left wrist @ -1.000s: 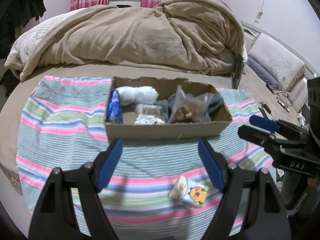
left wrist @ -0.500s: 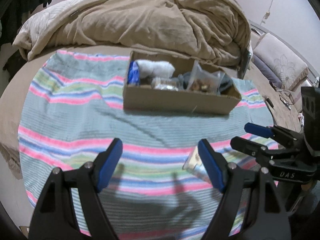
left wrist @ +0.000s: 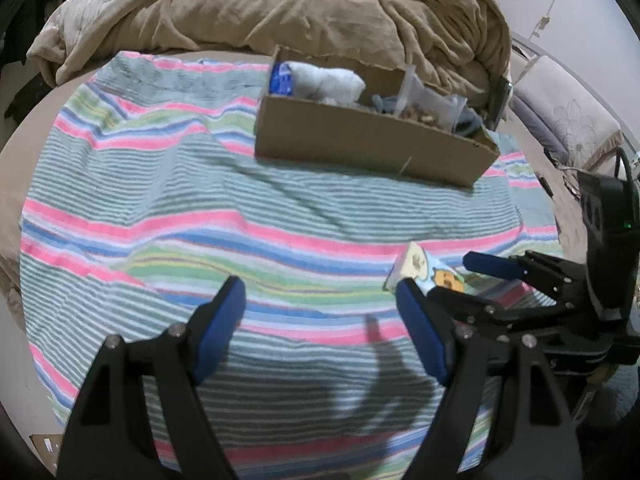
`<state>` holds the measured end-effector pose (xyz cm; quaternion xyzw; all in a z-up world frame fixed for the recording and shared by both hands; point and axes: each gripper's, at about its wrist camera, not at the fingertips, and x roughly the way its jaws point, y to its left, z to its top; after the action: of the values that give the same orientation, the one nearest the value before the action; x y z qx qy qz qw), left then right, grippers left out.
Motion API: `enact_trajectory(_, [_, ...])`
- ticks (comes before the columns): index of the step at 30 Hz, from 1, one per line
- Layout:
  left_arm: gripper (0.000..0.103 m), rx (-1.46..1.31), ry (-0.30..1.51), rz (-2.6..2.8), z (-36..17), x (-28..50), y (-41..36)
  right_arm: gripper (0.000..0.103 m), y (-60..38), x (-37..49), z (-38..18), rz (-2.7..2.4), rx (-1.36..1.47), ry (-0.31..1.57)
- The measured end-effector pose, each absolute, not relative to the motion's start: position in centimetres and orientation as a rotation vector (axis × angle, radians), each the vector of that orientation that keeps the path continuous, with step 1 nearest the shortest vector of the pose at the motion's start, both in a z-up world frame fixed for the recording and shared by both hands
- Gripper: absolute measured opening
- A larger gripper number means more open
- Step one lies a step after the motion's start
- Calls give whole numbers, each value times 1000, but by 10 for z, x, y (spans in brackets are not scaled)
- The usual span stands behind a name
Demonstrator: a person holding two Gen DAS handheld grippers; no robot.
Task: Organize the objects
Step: 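Move the right tool to the capybara tissue pack on the towel and grasp it, then lift the capybara tissue pack with the right tool and carry it over the box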
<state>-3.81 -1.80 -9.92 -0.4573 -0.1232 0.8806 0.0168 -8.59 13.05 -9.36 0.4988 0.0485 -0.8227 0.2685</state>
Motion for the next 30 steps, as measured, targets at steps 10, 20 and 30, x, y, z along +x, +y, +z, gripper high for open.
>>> enact_trajectory(10, [79, -1443, -346, 2735, -105, -43, -12, 60, 124, -91, -108, -2172, 1392, 135])
enact_trajectory(20, [79, -1427, -328, 2753, -95, -49, -10, 52, 138, -88, -85, -2197, 1318, 99])
enact_trajectory(30, [79, -1381, -306, 2770, -77, -61, -4, 50, 158, -92, -51, -2267, 1227, 50])
